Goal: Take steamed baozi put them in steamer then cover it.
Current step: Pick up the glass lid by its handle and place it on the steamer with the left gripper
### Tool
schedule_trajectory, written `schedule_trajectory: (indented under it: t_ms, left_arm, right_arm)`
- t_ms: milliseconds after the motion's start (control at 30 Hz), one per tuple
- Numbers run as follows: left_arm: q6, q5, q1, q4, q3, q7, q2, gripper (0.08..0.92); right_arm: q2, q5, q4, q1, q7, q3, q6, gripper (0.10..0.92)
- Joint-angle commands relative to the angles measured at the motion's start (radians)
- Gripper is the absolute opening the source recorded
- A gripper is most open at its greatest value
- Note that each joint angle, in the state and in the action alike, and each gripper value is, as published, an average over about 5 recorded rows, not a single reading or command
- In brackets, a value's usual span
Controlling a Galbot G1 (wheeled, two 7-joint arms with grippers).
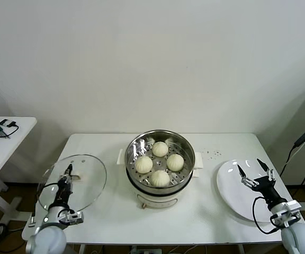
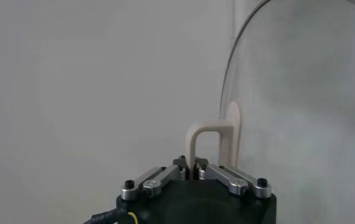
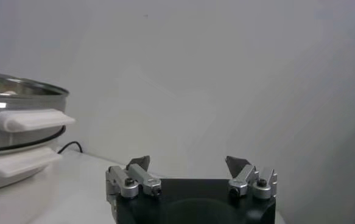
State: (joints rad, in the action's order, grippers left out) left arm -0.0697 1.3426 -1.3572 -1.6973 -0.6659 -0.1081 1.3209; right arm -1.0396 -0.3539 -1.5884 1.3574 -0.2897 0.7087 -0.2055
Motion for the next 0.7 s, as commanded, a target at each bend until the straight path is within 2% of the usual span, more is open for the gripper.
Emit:
schedule_trajectory:
  t_ms: [33, 267, 433, 567, 700]
  left_arm:
    - [-0.271, -0.044, -0.131, -0.38, 0.044, 0.028, -0.146, 0.151]
    - [-0.455, -0.069, -0.079, -0.503, 0.214, 0.108, -0.279, 0.151]
    - [-0.556, -0.041, 0.085, -0.508, 0.437, 0.189, -0.355, 0.151]
    - [-0.64, -0.013, 0.256, -0.476, 0.636, 0.298, -0.335, 0.151]
    - [-0.702, 0.042, 0.425, -0.412, 0.794, 0.389, -0.253, 0.151]
  right_arm:
    - [0.005, 0.01, 0.021, -0.032, 0.007, -0.008, -0.001, 0.823]
    - [0.006, 0.034, 0.049, -0.065, 0.009, -0.029, -0.006, 0.823]
    - [0.002, 0.05, 0.057, -0.08, 0.009, -0.042, -0.005, 0.823]
    - [-0.003, 0.06, 0.063, -0.086, 0.009, -0.043, -0.006, 0.823]
    - [-0.008, 0.068, 0.073, -0.087, 0.009, -0.034, -0.011, 0.823]
